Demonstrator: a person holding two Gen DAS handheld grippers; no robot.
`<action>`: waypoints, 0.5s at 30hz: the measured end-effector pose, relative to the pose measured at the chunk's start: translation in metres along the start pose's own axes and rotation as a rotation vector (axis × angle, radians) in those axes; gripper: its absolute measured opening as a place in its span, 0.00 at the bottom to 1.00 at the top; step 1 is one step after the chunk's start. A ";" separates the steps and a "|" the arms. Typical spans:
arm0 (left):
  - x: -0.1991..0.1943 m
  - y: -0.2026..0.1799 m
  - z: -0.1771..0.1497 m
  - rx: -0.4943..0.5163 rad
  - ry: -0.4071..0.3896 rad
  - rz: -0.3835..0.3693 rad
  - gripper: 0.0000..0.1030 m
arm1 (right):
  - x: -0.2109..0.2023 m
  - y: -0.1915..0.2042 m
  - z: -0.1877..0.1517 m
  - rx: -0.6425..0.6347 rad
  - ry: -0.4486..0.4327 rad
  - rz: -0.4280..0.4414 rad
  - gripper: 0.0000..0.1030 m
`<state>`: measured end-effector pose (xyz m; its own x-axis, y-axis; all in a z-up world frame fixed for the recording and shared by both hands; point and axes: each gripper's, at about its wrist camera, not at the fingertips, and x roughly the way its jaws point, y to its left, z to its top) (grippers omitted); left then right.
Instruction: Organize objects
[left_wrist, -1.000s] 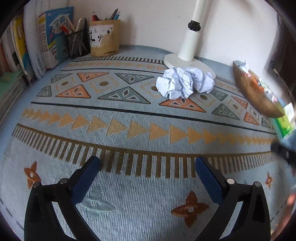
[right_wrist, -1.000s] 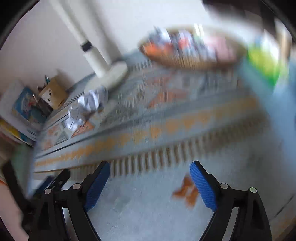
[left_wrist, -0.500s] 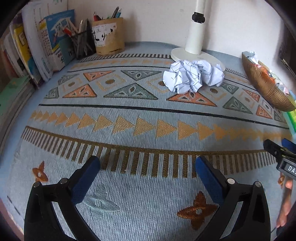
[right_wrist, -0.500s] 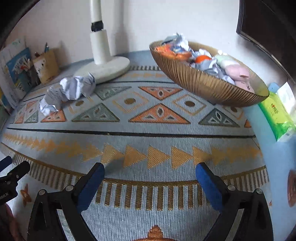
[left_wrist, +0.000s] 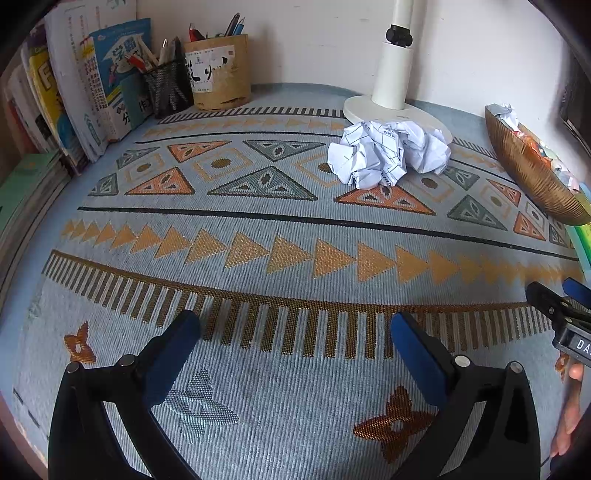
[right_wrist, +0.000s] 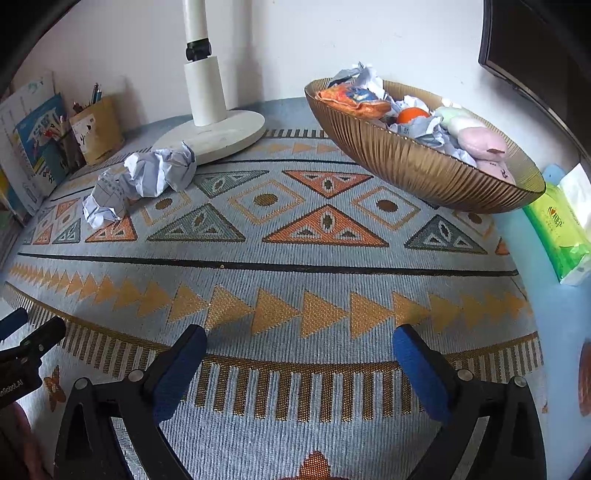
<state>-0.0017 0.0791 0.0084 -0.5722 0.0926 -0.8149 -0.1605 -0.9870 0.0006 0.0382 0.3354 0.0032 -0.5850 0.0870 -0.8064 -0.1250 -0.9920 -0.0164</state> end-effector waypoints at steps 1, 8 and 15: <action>0.000 0.000 0.000 0.000 0.000 0.000 1.00 | 0.000 0.001 0.000 -0.002 -0.001 -0.002 0.98; 0.000 -0.001 0.000 -0.003 0.000 0.002 1.00 | 0.000 0.001 0.000 -0.009 0.003 -0.005 0.98; 0.000 -0.001 0.000 -0.003 0.000 0.001 1.00 | 0.001 0.001 0.001 -0.008 0.010 -0.011 0.98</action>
<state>-0.0013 0.0799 0.0088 -0.5722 0.0912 -0.8150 -0.1572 -0.9876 -0.0001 0.0367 0.3349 0.0024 -0.5755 0.0972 -0.8120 -0.1252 -0.9917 -0.0300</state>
